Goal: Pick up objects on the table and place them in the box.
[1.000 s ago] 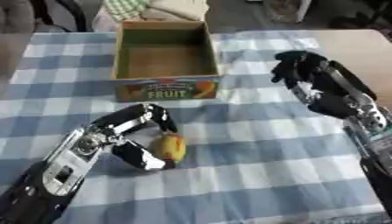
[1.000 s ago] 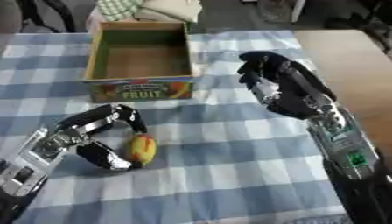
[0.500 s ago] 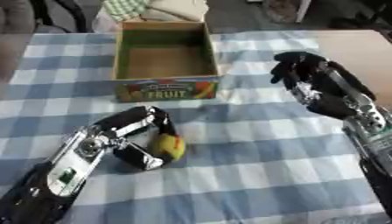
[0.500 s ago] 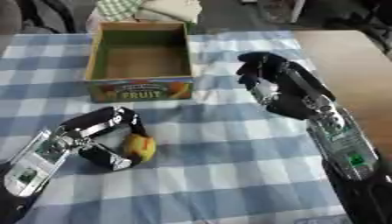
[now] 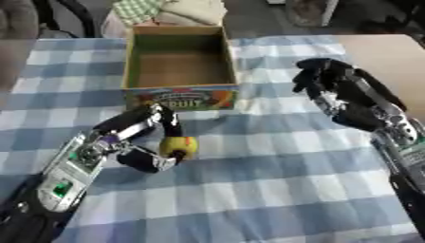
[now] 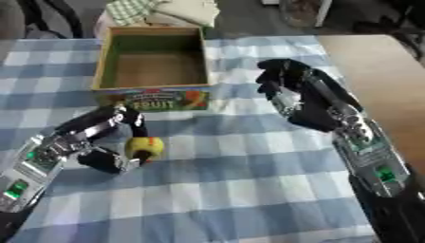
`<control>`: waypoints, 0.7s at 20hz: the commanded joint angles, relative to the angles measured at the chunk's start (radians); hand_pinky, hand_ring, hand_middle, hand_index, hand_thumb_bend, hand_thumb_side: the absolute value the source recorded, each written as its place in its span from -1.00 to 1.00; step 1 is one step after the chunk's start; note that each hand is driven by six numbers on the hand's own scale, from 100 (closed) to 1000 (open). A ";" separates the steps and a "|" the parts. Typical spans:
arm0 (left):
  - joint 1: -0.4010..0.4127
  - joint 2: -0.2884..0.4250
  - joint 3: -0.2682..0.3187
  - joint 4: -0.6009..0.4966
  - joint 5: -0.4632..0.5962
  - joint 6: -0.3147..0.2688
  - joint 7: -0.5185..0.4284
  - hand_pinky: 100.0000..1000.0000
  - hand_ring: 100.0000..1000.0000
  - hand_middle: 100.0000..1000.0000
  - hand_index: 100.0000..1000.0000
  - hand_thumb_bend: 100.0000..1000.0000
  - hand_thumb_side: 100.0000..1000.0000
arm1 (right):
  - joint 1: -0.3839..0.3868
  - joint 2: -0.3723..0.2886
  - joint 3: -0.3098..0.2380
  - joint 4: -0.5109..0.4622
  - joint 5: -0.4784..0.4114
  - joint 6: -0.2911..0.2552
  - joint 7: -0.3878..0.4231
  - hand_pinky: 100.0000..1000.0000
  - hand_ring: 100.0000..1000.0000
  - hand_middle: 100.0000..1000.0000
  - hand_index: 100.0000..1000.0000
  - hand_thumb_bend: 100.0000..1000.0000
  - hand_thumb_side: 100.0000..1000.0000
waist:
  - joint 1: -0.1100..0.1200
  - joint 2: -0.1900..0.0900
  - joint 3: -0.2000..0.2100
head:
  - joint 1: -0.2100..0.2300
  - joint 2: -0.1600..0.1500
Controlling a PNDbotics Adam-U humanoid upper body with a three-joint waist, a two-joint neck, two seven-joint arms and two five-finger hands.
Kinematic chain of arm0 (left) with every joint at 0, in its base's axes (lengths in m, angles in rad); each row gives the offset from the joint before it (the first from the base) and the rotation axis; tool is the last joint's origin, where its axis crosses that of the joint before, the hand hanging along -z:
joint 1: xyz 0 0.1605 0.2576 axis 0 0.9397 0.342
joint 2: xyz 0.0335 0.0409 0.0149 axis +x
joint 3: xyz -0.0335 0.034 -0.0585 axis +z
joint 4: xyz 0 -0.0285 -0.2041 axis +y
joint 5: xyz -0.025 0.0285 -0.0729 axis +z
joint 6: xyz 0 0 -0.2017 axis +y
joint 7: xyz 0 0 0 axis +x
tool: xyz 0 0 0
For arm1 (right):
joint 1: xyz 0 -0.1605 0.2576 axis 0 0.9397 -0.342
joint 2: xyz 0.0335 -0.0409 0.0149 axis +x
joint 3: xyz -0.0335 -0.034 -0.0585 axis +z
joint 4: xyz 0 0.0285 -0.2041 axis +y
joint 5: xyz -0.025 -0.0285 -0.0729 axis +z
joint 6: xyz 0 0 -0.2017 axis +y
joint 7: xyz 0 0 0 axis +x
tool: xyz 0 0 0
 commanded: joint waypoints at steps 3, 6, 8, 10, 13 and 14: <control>-0.049 0.114 0.109 -0.094 0.051 0.058 0.064 0.38 -0.12 -0.34 -0.19 -1.00 -1.00 | -0.008 -0.026 -0.012 -0.015 -0.005 0.000 -0.002 0.51 0.21 0.21 0.66 -1.00 -0.13 | 0.002 -0.022 0.001 | -0.005 -0.010; -0.082 0.148 0.140 -0.044 0.016 0.066 0.103 0.37 -0.12 -0.34 -0.23 -1.00 -1.00 | -0.008 -0.025 -0.011 -0.015 -0.006 0.001 -0.002 0.50 0.20 0.20 0.66 -1.00 -0.18 | 0.003 -0.022 -0.003 | -0.001 -0.013; -0.108 0.156 0.156 0.008 -0.013 0.053 0.111 0.36 -0.12 -0.34 -0.21 -1.00 -1.00 | -0.008 -0.023 -0.011 -0.013 -0.007 0.004 -0.003 0.50 0.20 0.20 0.66 -1.00 -0.15 | 0.005 -0.023 -0.011 | 0.002 -0.014; -0.134 0.159 0.167 0.059 -0.045 0.036 0.121 0.36 -0.11 -0.34 -0.21 -1.00 -1.00 | -0.006 -0.024 -0.007 -0.015 -0.005 0.004 0.001 0.51 0.21 0.21 0.66 -1.00 -0.15 | 0.006 -0.023 -0.019 | 0.005 -0.014; -0.190 0.153 0.170 0.147 -0.108 0.002 0.128 0.34 -0.11 -0.34 -0.21 -1.00 -1.00 | -0.008 -0.021 0.002 -0.017 -0.003 0.001 0.011 0.51 0.21 0.21 0.66 -1.00 -0.16 | 0.011 -0.025 -0.036 | 0.014 -0.009; -0.207 0.146 0.173 0.180 -0.134 -0.009 0.134 0.33 -0.11 -0.34 -0.21 -0.96 -1.00 | -0.009 -0.020 0.003 -0.019 -0.002 0.001 0.012 0.51 0.21 0.21 0.66 -1.00 -0.16 | 0.012 -0.026 -0.042 | 0.017 -0.008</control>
